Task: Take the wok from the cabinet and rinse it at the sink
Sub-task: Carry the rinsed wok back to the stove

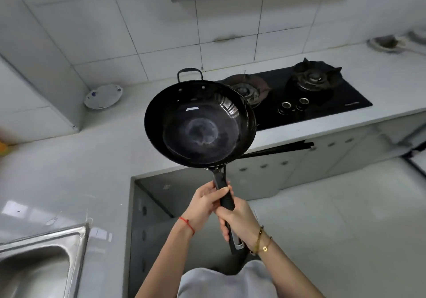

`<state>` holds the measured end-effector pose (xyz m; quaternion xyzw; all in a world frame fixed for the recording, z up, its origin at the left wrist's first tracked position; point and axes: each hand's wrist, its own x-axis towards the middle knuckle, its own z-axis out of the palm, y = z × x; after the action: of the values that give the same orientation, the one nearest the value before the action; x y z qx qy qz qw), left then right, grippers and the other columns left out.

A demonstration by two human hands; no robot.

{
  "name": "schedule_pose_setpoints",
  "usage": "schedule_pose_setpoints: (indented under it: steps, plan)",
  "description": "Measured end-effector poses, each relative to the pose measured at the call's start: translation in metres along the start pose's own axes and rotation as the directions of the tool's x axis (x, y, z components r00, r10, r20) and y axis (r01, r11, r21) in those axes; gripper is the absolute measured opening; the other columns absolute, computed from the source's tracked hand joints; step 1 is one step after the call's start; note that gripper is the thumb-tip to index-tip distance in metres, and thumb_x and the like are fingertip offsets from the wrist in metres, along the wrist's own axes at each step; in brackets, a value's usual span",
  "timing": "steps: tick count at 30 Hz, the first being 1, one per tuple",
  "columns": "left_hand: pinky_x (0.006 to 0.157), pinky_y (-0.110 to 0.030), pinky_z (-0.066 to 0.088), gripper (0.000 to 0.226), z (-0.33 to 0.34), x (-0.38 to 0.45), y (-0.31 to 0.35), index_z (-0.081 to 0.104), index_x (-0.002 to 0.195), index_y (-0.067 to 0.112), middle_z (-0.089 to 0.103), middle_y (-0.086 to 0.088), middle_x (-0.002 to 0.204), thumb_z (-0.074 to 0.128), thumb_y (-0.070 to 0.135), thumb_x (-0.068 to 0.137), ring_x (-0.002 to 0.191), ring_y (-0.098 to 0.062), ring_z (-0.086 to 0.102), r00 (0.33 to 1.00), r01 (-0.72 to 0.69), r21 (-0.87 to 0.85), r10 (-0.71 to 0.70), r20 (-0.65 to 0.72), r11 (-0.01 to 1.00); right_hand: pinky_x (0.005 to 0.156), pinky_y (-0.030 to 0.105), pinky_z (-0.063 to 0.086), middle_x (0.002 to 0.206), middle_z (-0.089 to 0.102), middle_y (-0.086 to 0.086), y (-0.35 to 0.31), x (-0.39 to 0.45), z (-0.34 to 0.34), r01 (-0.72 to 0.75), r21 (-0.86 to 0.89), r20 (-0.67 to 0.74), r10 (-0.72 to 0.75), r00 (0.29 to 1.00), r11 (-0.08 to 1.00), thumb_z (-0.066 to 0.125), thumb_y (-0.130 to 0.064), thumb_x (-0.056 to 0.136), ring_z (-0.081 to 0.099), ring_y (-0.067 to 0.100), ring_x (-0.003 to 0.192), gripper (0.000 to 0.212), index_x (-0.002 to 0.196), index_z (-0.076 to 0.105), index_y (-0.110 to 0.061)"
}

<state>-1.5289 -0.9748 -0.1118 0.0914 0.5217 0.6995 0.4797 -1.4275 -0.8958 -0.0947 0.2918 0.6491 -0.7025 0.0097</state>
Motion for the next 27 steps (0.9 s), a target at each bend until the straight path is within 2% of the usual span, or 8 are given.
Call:
schedule_pose_setpoints:
  steps: [9,15,19,24,27]
  plan:
    - [0.082,-0.028,0.054,0.041,0.069,0.055,-0.013,0.060,0.115,-0.004,0.066,-0.010,0.094,0.068,0.014,0.080,0.087,-0.018,0.066,0.986,0.083,0.113,-0.098,0.135,0.990,0.042,0.025,0.040,0.039,0.048,0.009,0.006,-0.005,-0.070,0.038,0.072,-0.190,-0.024,0.981,0.997,0.052,-0.002,0.085,0.045,0.024,0.034,0.028,0.057,0.049,-0.002]
    - [0.081,-0.026,0.054,0.044,0.140,0.102,-0.027,0.057,0.120,-0.006,0.066,-0.010,0.093,0.066,0.013,0.082,0.087,-0.018,0.066,0.962,0.105,0.151,-0.138,0.234,0.983,0.045,0.030,0.043,0.041,0.049,0.010,0.008,-0.005,-0.149,0.045,0.102,-0.296,-0.013,0.955,0.994,0.053,-0.003,0.084,0.046,0.025,0.035,0.027,0.057,0.049,-0.003]
    - [0.086,-0.028,0.053,0.047,0.196,0.133,-0.039,0.054,0.123,-0.008,0.066,-0.009,0.091,0.065,0.014,0.083,0.088,-0.018,0.064,0.946,0.093,0.185,-0.144,0.289,0.978,0.042,0.028,0.042,0.043,0.048,0.014,0.010,-0.009,-0.207,0.052,0.123,-0.355,-0.006,0.935,0.991,0.054,-0.002,0.084,0.045,0.025,0.034,0.032,0.052,0.050,-0.004]
    - [0.086,-0.027,0.053,0.035,0.260,0.165,-0.059,0.053,0.124,-0.009,0.065,-0.008,0.090,0.059,0.005,0.092,0.087,-0.017,0.063,0.930,0.115,0.207,-0.178,0.320,0.972,0.041,0.027,0.042,0.043,0.049,0.015,0.012,-0.018,-0.276,0.073,0.129,-0.405,-0.015,0.914,0.989,0.053,0.000,0.085,0.046,0.025,0.033,0.031,0.054,0.051,-0.001]
    - [0.083,-0.025,0.053,0.038,0.290,0.183,-0.069,0.055,0.122,-0.008,0.064,-0.010,0.093,0.062,0.007,0.088,0.090,-0.018,0.063,0.916,0.125,0.198,-0.190,0.353,0.972,0.042,0.027,0.042,0.043,0.049,0.014,0.015,-0.020,-0.309,0.084,0.139,-0.431,-0.016,0.902,0.987,0.053,0.001,0.085,0.046,0.025,0.033,0.028,0.057,0.051,-0.001]
